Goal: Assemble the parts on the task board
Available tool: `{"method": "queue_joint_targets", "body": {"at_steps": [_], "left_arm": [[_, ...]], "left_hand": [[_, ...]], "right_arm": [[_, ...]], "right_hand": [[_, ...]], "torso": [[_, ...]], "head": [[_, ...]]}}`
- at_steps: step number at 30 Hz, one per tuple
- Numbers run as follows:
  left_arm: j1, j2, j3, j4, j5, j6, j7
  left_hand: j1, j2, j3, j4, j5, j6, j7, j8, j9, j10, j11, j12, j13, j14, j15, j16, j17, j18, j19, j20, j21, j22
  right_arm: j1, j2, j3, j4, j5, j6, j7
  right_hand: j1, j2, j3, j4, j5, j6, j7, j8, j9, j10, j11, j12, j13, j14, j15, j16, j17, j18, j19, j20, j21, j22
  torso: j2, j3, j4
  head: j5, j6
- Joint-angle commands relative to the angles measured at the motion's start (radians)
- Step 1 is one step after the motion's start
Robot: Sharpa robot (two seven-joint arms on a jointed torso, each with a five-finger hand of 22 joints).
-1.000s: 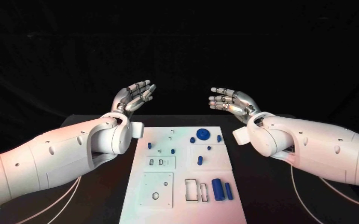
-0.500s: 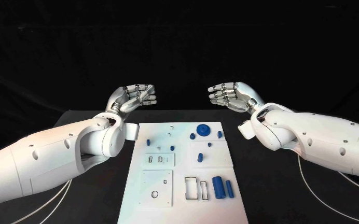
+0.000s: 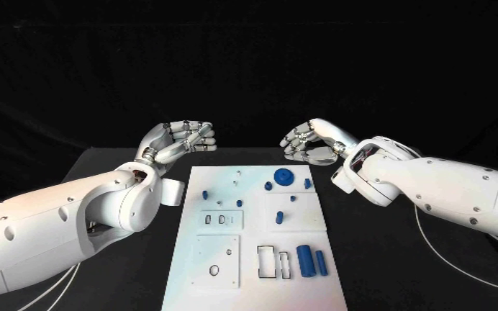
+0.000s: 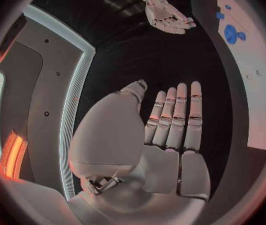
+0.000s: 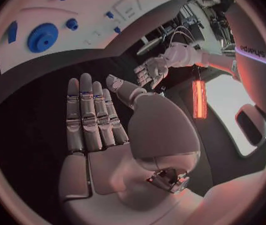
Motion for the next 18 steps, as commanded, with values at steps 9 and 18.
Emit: {"method": "queue_joint_targets", "body": {"at_steps": [9, 18], "left_arm": [[0.003, -0.016, 0.008, 0.037, -0.026, 0.079, 0.014], [0.008, -0.029, 0.012, 0.055, -0.025, 0.085, 0.007]], "left_hand": [[-0.005, -0.012, 0.002, 0.003, -0.008, 0.007, 0.004, 0.002, 0.000, 0.009, 0.000, -0.010, -0.001, 0.010, 0.001, 0.002, 0.005, 0.015, 0.011, -0.002, 0.003, -0.004], [-0.012, -0.014, -0.002, 0.004, -0.009, 0.005, 0.005, -0.001, -0.001, 0.007, 0.002, -0.016, -0.002, 0.006, 0.003, -0.002, 0.007, 0.014, 0.013, -0.002, 0.001, -0.006]], "right_arm": [[0.004, 0.037, 0.002, -0.004, -0.493, 0.034, -0.194], [0.002, 0.073, 0.001, -0.012, -0.613, 0.077, -0.274]], "right_hand": [[-0.009, -0.046, -0.021, 0.042, -0.027, 0.030, -0.023, -0.022, 0.011, 0.039, -0.025, -0.036, 0.001, 0.158, -0.046, 0.119, 0.122, 0.011, 0.115, -0.053, 0.132, 0.078], [-0.013, -0.075, -0.039, 0.075, 0.057, 0.015, -0.028, -0.060, 0.018, -0.024, -0.027, -0.037, 0.007, 0.262, -0.054, 0.363, 0.285, 0.010, 0.188, -0.082, 0.268, 0.174]], "torso": [[0.053, -0.0101, 0.0198], [0.071, -0.0123, 0.0303]], "head": [[-0.013, 0.008], [-0.017, 0.006]]}}
